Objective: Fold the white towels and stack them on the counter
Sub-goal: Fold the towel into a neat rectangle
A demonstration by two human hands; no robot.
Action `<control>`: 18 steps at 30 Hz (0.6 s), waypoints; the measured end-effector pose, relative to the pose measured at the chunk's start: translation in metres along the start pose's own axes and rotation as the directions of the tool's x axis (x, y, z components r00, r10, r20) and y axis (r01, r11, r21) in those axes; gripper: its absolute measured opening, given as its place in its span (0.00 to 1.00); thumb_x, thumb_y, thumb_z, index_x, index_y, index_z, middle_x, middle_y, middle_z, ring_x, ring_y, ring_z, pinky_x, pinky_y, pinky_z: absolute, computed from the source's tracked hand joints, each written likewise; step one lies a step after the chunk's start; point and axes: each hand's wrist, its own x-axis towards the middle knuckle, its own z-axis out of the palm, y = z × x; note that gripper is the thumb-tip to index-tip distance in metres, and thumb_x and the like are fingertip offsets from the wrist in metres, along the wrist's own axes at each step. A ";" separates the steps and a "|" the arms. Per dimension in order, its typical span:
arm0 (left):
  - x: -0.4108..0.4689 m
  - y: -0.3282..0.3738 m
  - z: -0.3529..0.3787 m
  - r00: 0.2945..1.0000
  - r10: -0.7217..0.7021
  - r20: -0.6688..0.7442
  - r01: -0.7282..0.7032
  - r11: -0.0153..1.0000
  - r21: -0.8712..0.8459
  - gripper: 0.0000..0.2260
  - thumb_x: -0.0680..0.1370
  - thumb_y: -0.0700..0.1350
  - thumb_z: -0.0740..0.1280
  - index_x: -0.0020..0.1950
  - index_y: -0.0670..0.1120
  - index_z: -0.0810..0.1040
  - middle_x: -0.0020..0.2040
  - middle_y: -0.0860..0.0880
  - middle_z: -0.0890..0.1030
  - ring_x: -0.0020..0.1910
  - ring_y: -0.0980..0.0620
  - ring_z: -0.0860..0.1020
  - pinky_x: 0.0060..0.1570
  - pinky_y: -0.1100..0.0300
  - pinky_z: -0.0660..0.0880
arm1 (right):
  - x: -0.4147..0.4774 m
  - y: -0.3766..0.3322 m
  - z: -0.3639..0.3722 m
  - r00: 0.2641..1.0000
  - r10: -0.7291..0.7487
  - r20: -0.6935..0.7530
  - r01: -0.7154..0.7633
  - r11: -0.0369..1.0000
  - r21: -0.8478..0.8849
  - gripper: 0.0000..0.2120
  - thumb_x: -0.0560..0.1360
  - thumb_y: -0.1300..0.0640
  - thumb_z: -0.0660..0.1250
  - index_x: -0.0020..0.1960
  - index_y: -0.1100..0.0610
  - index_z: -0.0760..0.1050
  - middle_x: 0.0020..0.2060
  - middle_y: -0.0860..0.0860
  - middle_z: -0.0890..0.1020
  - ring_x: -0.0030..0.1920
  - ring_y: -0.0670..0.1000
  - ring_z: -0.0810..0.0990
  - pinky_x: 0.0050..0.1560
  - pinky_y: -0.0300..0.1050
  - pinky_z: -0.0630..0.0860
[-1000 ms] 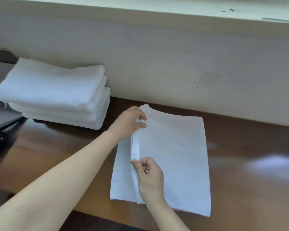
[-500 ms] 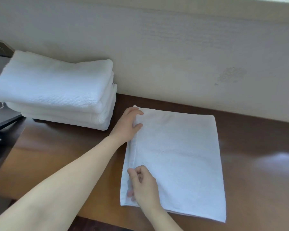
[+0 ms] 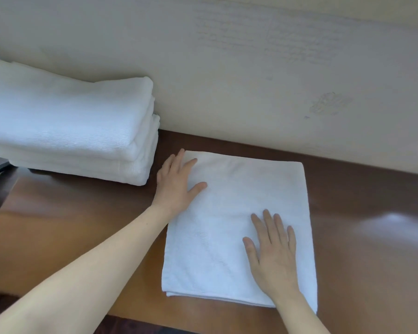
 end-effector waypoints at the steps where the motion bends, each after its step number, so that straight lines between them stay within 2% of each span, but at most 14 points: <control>1: -0.008 0.002 0.004 0.999 0.023 0.032 -0.024 0.999 0.030 0.32 0.78 0.63 0.64 0.79 0.55 0.59 0.82 0.50 0.47 0.80 0.47 0.47 0.75 0.47 0.51 | -0.001 0.002 0.004 1.000 -0.006 0.029 0.007 0.999 -0.035 0.28 0.82 0.40 0.46 0.79 0.49 0.59 0.79 0.51 0.57 0.80 0.54 0.51 0.77 0.58 0.47; 3: -0.026 0.005 0.015 0.993 0.061 0.102 -0.066 0.997 0.044 0.34 0.78 0.66 0.60 0.80 0.56 0.56 0.82 0.51 0.41 0.80 0.48 0.42 0.77 0.46 0.49 | -0.005 0.006 0.010 0.999 -0.021 0.048 0.025 0.997 -0.076 0.29 0.82 0.40 0.45 0.80 0.49 0.54 0.80 0.51 0.54 0.80 0.55 0.48 0.77 0.61 0.48; 5: -0.048 0.005 0.024 0.992 0.096 0.087 -0.104 0.990 0.094 0.34 0.78 0.69 0.53 0.80 0.55 0.56 0.82 0.52 0.42 0.80 0.50 0.41 0.77 0.47 0.49 | -0.007 0.009 0.011 0.999 0.014 0.032 -0.010 0.995 -0.099 0.29 0.82 0.40 0.45 0.80 0.50 0.54 0.80 0.52 0.54 0.80 0.55 0.49 0.77 0.61 0.47; 7: -0.075 0.003 0.031 0.994 0.101 0.030 -0.103 0.992 0.079 0.33 0.78 0.68 0.52 0.79 0.54 0.60 0.82 0.51 0.45 0.81 0.50 0.44 0.76 0.50 0.50 | -0.008 0.017 0.009 0.992 0.124 -0.010 -0.125 0.985 -0.117 0.30 0.81 0.40 0.46 0.80 0.52 0.57 0.79 0.55 0.57 0.79 0.58 0.52 0.76 0.63 0.48; 9: -0.105 0.000 0.038 0.996 0.089 -0.015 -0.088 0.995 0.042 0.30 0.79 0.67 0.55 0.77 0.53 0.63 0.82 0.50 0.49 0.81 0.50 0.48 0.74 0.52 0.51 | -0.014 0.029 0.005 0.961 0.270 -0.056 -0.274 0.956 -0.100 0.31 0.80 0.40 0.47 0.79 0.53 0.59 0.78 0.57 0.60 0.77 0.63 0.56 0.73 0.67 0.52; 11: -0.134 -0.002 0.043 0.999 0.010 -0.041 -0.011 1.000 -0.008 0.28 0.80 0.66 0.58 0.75 0.53 0.66 0.82 0.51 0.52 0.80 0.51 0.51 0.74 0.51 0.53 | -0.021 0.043 0.003 0.931 0.359 -0.067 -0.362 0.931 -0.036 0.33 0.80 0.38 0.45 0.79 0.53 0.58 0.78 0.57 0.58 0.76 0.65 0.56 0.72 0.68 0.53; 13: -0.157 -0.005 0.046 0.990 -0.139 -0.025 0.136 0.987 -0.091 0.28 0.79 0.65 0.57 0.75 0.52 0.66 0.81 0.52 0.52 0.79 0.52 0.53 0.76 0.50 0.56 | -0.028 0.053 0.004 0.934 0.354 -0.036 -0.351 0.933 0.081 0.35 0.80 0.37 0.42 0.80 0.55 0.53 0.80 0.57 0.54 0.78 0.61 0.52 0.76 0.62 0.50; 14: -0.166 -0.007 0.047 0.986 -0.169 -0.015 0.166 0.981 -0.096 0.29 0.78 0.64 0.57 0.76 0.52 0.66 0.81 0.52 0.53 0.79 0.51 0.54 0.76 0.48 0.57 | -0.030 0.055 0.005 0.941 0.336 -0.037 -0.329 0.935 0.136 0.35 0.80 0.38 0.41 0.80 0.57 0.52 0.80 0.56 0.53 0.79 0.59 0.51 0.77 0.60 0.50; 16: -0.178 -0.012 0.051 0.998 -0.065 -0.012 0.065 0.998 0.012 0.29 0.81 0.63 0.56 0.77 0.49 0.64 0.81 0.49 0.54 0.79 0.49 0.55 0.76 0.49 0.59 | -0.032 0.057 0.007 0.948 0.308 -0.085 -0.287 0.938 0.194 0.35 0.82 0.40 0.42 0.79 0.62 0.56 0.79 0.57 0.55 0.79 0.55 0.52 0.76 0.61 0.56; 18: -0.187 -0.018 0.058 0.997 0.058 0.046 -0.064 0.989 0.137 0.30 0.82 0.63 0.53 0.80 0.47 0.59 0.82 0.47 0.53 0.80 0.47 0.54 0.77 0.51 0.56 | -0.034 0.058 0.008 0.940 0.322 -0.114 -0.287 0.926 0.246 0.32 0.83 0.41 0.44 0.78 0.62 0.58 0.79 0.54 0.56 0.78 0.50 0.51 0.74 0.63 0.62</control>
